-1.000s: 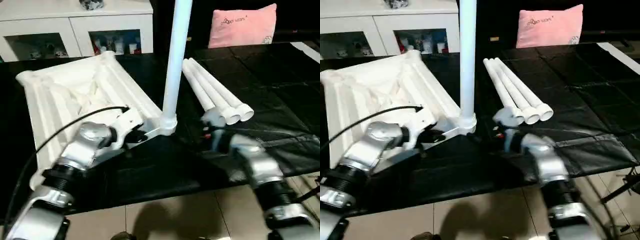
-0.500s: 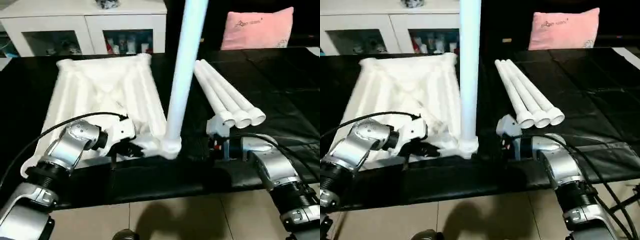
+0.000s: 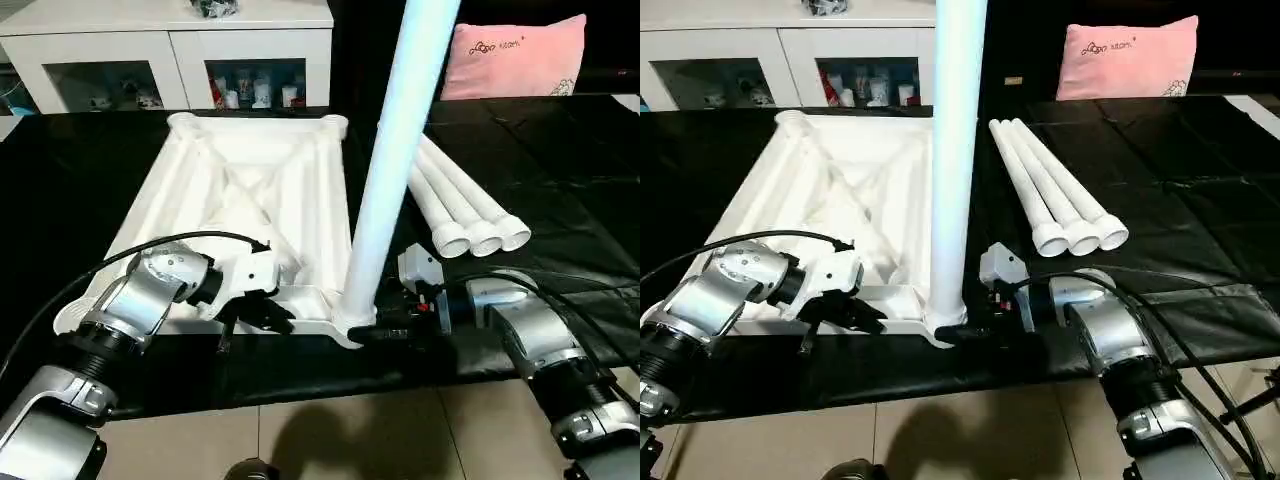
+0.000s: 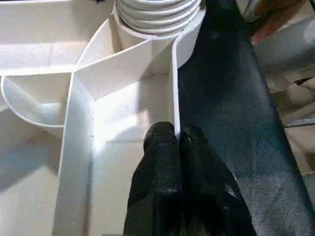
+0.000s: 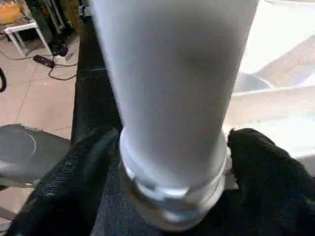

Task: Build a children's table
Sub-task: Rotate leg to tighten

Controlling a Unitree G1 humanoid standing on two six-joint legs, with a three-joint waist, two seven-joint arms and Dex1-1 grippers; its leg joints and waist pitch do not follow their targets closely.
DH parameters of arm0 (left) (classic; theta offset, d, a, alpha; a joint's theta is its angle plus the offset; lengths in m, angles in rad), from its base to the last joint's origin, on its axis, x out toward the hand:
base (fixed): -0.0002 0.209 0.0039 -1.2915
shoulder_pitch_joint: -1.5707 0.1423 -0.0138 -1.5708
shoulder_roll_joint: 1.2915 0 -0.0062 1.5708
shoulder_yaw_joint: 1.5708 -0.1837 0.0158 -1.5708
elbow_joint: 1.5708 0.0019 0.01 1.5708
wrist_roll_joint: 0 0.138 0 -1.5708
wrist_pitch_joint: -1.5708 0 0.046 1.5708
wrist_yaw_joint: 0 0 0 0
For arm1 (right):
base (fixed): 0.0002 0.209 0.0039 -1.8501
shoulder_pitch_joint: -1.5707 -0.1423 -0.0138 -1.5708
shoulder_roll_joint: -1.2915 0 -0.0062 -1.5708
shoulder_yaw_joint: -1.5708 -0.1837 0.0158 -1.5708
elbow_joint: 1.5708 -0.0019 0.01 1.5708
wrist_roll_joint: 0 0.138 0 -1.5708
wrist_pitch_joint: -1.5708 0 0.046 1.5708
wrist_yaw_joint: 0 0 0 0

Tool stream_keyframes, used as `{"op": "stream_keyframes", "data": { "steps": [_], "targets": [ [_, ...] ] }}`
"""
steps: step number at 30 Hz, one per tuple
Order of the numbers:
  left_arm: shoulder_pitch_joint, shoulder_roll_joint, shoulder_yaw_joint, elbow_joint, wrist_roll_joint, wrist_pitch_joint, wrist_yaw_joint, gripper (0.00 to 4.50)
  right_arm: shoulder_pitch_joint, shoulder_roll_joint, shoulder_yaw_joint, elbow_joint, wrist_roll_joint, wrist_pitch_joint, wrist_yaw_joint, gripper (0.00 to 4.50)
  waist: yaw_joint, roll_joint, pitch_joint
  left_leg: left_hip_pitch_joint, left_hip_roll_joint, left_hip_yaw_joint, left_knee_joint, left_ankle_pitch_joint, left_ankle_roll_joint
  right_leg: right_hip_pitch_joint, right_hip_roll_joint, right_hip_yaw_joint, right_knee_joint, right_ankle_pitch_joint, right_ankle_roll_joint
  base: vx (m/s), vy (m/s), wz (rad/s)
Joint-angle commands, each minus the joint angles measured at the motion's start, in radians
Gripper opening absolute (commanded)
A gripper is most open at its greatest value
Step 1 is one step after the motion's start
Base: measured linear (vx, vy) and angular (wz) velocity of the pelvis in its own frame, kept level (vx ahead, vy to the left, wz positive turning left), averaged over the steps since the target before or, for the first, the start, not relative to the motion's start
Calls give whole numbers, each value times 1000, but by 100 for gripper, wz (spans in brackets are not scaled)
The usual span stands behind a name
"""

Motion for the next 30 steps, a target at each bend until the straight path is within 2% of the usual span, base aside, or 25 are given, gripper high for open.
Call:
{"op": "stream_keyframes", "data": {
  "steps": [1, 3, 6, 9, 16, 19, 21, 23, 24, 25, 26, 27, 30],
  "targets": [
    [-10, 4, -11, -56, -14, -12, -29, 0, -14, -1, 9, -2, -6, -6, 20, 360, -4, -1, -71, 30, 34, -4, -68, -218, 38, 43, -44, 28, -61, -62, -258, 0, 0, 0],
    [-9, 7, -14, -64, -15, -7, -32, 0, -16, -3, 13, 1, -3, -8, 24, 329, -3, -1, -71, 30, 34, -3, -68, -216, 40, 43, -43, 29, -61, -57, -260, 0, 0, 0],
    [-7, 10, -16, -79, -15, 3, -34, 0, -14, -5, 15, 1, -1, -9, 31, 323, -4, 0, -71, 30, 34, -4, -68, -220, 38, 44, -43, 28, -61, -67, -258, 0, 0, 0],
    [-7, 12, -16, -95, -14, 15, -38, 0, -13, -4, 17, 5, -2, -12, 43, 290, -4, 1, -71, 31, 34, -4, -68, -226, 33, 44, -44, 29, -62, -79, -257, 0, 0, 0],
    [1, 17, -12, -123, -16, 48, -19, 0, 8, 4, 22, -9, 2, -9, 41, 275, -5, 3, -71, 30, 33, -4, -67, -218, 37, 45, -42, 28, -60, -60, -263, 0, 0, 0],
    [8, 0, 18, -123, -18, 80, 45, 0, 17, 35, 8, -6, 2, 17, -24, 274, -7, 5, -70, 31, 32, -4, -68, -232, 30, 43, -41, 28, -62, -67, -262, 0, 0, 0],
    [-8, -48, 66, -89, -11, 129, 175, 0, 17, 107, -26, 19, 7, 43, -152, 274, -10, 4, -69, 31, 33, -6, -72, -249, 16, 43, -42, 29, -64, -92, -259, 0, 0, 0],
    [-20, -82, 101, -61, -4, 169, 273, 0, 13, 157, -29, 49, -21, 54, -259, 274, -17, 5, -67, 32, 30, -8, -75, -281, -10, 40, -45, 30, -69, -150, -248, 0, 0, 0],
    [-21, -84, 104, -60, -3, 173, 281, 0, 12, 161, -29, 53, -24, 53, -267, 274, -19, 4, -67, 33, 30, -9, -75, -286, -15, 40, -45, 30, -69, -159, -244, 0, 0, 0],
    [-25, -107, 127, -54, 0, 217, 345, 0, 2, 197, -28, 94, -51, 45, -349, 274, -24, 0, -68, 29, 29, -10, -76, -277, -21, 44, -45, 30, -67, -154, -237, 0, 0, 0],
    [-27, -131, 149, -56, -1, 262, 401, 0, -11, 228, -33, 131, -68, 44, -425, 274, -29, 2, -68, 29, 29, -10, -76, -271, -23, 42, -44, 31, -66, -144, -238, 0, 0, 0],
    [-27, -131, 149, -56, -1, 262, 401, 0, -11, 228, -33, 131, -68, 44, -425, 274, -38, 3, -67, 28, 27, -9, -76, -270, -24, 42, -43, 31, -66, -139, -241, 0, 0, 0],
    [-21, -183, 185, -84, -4, 344, 503, 0, -47, 296, -51, 220, -105, 46, -609, 273, -49, 1, -66, 28, 23, -9, -75, -277, -20, 43, -45, 31, -74, -175, -235, 0, 0, 0]
  ]
}}
